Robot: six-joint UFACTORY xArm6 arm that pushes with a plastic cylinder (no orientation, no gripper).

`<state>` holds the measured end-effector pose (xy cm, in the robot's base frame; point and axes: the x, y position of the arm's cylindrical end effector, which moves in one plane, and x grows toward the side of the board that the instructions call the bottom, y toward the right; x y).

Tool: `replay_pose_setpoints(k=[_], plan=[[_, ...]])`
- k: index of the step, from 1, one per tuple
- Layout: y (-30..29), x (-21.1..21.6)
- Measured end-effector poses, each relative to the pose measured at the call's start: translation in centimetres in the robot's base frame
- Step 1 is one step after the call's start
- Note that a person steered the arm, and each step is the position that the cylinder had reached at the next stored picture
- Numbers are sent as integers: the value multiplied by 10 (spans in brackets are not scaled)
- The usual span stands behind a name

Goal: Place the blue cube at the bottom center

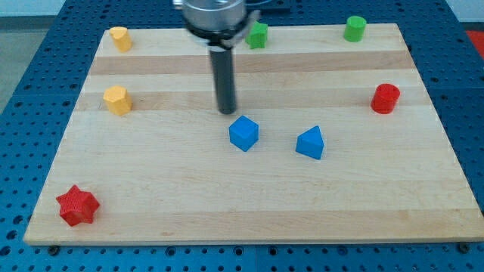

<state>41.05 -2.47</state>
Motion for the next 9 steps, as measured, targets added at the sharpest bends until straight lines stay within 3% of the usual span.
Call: replay_pose_setpoints(k=[2, 3, 5, 7, 8, 9], plan=[[47, 67], [46, 72], [45, 29], [36, 91], [36, 91], [36, 46]])
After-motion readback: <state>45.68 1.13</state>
